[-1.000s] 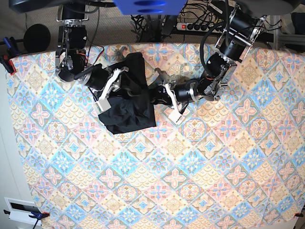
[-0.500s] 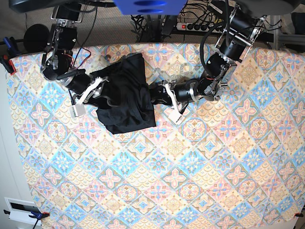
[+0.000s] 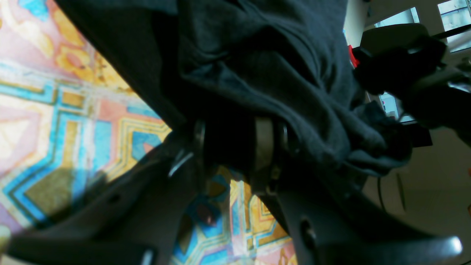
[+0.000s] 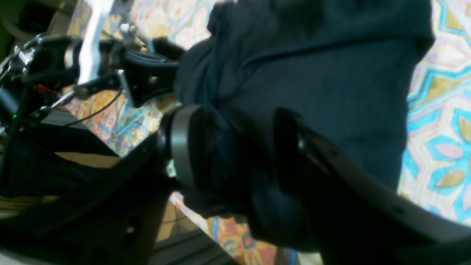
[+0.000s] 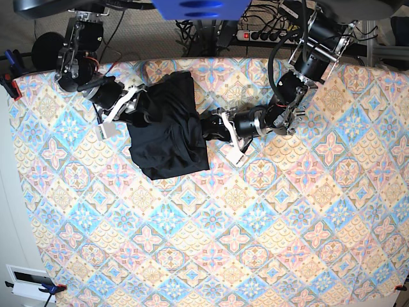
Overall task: Layout the t-shirt on the table in an organized manner, then fold the t-shirt properly
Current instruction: 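Release the shirt with both grippers and lift them away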
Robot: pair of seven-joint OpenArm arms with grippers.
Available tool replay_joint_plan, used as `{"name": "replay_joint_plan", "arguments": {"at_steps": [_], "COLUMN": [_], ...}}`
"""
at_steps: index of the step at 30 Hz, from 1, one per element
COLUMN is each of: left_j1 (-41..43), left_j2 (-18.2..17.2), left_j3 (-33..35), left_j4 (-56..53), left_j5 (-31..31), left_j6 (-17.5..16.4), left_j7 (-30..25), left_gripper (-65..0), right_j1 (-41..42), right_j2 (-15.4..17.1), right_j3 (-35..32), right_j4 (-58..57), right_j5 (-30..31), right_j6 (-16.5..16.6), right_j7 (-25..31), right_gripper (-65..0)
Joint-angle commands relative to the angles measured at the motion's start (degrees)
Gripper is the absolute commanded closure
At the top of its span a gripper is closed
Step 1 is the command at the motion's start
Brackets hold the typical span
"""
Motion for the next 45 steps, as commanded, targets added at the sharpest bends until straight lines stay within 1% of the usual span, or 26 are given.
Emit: {"name": "replay_joint_plan", "arguments": {"at_steps": [1, 4, 9, 10, 13, 16, 21, 24, 27, 30, 31, 33, 36, 39, 40, 42, 45], "left_j1": [0.0, -0.1, -0.3, -0.3, -0.4, -0.4, -0.4, -0.4, -0.3, 0.0, 0.0, 0.0, 0.0, 0.0, 0.0, 0.0, 0.1], "left_j2": [-0.6, -0.6, -0.5, -0.5, -0.5, -0.5, -0.4, -0.4, -0.5, -0.7, -1.4, -2.1, -2.4, -3.6, -3.7, -4.2, -5.3], "left_j3": [0.0, 0.0, -0.1, -0.1, -0.1, -0.1, -0.1, -0.1, -0.1, -0.1, 0.0, 0.4, -0.1, -0.1, -0.1, -0.7, -2.9], "left_j4": [-0.2, -0.1, 0.0, 0.0, 0.0, 0.0, 0.1, 0.2, 2.2, 5.0, 5.7, 7.1, 8.2, 10.4, 11.3, 13.2, 15.4], "left_j5": [0.1, 0.1, 0.0, 0.0, 0.0, 0.0, 0.0, -0.1, 0.0, 0.4, 0.4, 0.4, 0.4, -0.1, 0.1, 0.2, 0.1], "left_j6": [1.6, 1.6, 1.6, 1.6, 1.6, 1.6, 1.6, 1.5, 1.5, 1.5, 1.5, 1.6, 1.6, 1.6, 1.6, 1.6, 1.7], "left_j7": [1.5, 1.5, 1.5, 1.5, 1.5, 1.5, 1.5, 1.5, 1.5, 1.5, 1.5, 1.5, 2.3, 3.6, 3.7, 4.0, 4.1], "left_gripper": [-16.2, -16.2, -16.2, -16.2, -16.2, -16.2, -16.2, -16.0, -12.8, -7.9, -5.6, -0.1, 0.0, 0.0, 0.0, 0.0, 0.0], "right_j1": [0.6, 1.0, 1.2, 1.2, 2.1, 3.9, 6.0, 6.1, 6.3, 8.0, 9.4, 12.2, 13.0, 13.0, 13.0, 13.0, 12.8], "right_j2": [1.3, 4.1, 6.9, 7.5, 10.0, 11.2, 13.4, 13.8, 13.8, 13.5, 13.5, 13.5, 13.5, 13.4, 13.3, 11.9, 11.1], "right_j3": [-1.0, -6.8, -15.0, -16.5, -20.3, -22.1, -21.6, -17.9, -11.9, -4.5, -2.5, -1.0, -1.1, -1.1, -1.2, -1.2, -1.2], "right_j4": [1.6, 1.3, 1.1, 1.1, 1.1, 1.2, 3.9, 6.3, 6.6, 6.1, 5.9, 5.5, 2.4, -2.2, -3.8, -6.9, -9.6], "right_j5": [1.7, 1.6, 1.6, 1.6, 1.6, 1.6, 1.8, 1.8, 1.7, 1.1, 0.3, -2.6, -9.8, -17.1, -18.7, -22.0, -24.5], "right_j6": [0.6, 0.6, 0.6, 0.6, 0.6, 0.6, 0.5, 0.5, 0.5, 0.5, 0.5, 0.5, 0.5, 0.6, 0.6, 0.6, 0.6], "right_j7": [1.6, 1.8, 1.8, 1.7, 1.7, 1.7, 1.7, 1.8, 2.0, 2.0, 1.9, 1.8, 2.0, 2.1, 2.2, 2.3, 3.9], "right_gripper": [-29.0, -29.0, -28.8, -27.9, -22.2, -15.2, -6.2, -0.8, 0.0, 0.0, 0.0, 0.0, 0.0, 0.0, 0.0, 0.0, 0.0]}}
